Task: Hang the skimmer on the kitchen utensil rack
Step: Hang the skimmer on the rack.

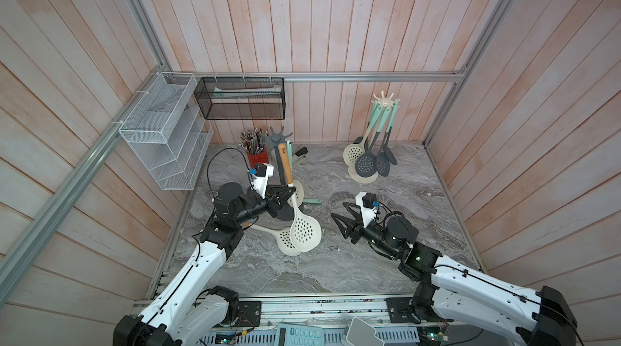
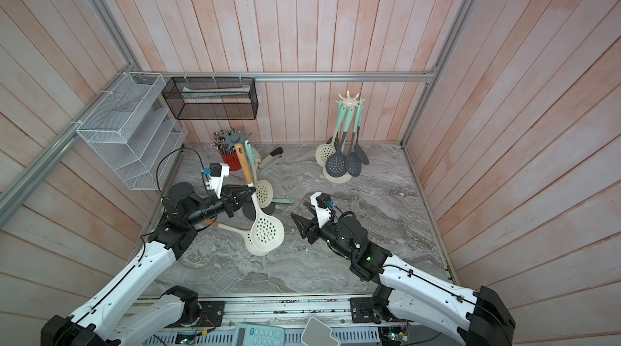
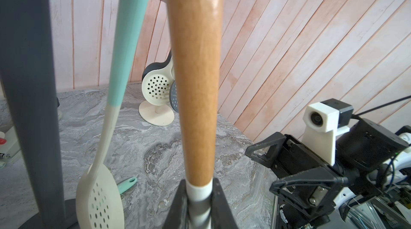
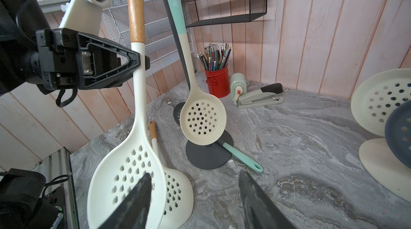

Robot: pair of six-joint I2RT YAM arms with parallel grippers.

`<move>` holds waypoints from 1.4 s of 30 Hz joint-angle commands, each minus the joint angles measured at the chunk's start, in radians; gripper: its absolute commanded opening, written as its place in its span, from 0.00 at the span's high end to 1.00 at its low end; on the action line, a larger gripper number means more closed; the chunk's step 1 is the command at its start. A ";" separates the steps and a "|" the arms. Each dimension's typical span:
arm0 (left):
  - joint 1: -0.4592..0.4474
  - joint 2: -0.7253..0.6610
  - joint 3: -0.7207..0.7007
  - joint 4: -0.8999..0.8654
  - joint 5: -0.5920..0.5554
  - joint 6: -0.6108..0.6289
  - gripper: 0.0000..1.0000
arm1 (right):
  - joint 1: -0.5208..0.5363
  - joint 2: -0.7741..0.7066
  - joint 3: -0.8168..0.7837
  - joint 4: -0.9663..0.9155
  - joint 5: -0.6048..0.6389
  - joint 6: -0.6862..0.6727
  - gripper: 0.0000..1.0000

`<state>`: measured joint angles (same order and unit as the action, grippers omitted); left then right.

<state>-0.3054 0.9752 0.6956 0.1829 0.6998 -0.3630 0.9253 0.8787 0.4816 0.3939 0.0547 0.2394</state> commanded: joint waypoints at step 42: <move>0.087 0.048 0.032 0.092 0.167 -0.145 0.94 | 0.006 0.008 0.028 0.032 -0.038 0.016 0.35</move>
<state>-0.2272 1.0191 0.7109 0.2615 0.8673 -0.4843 0.9253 0.8982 0.4820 0.4046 0.0242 0.2436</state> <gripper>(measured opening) 0.144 0.649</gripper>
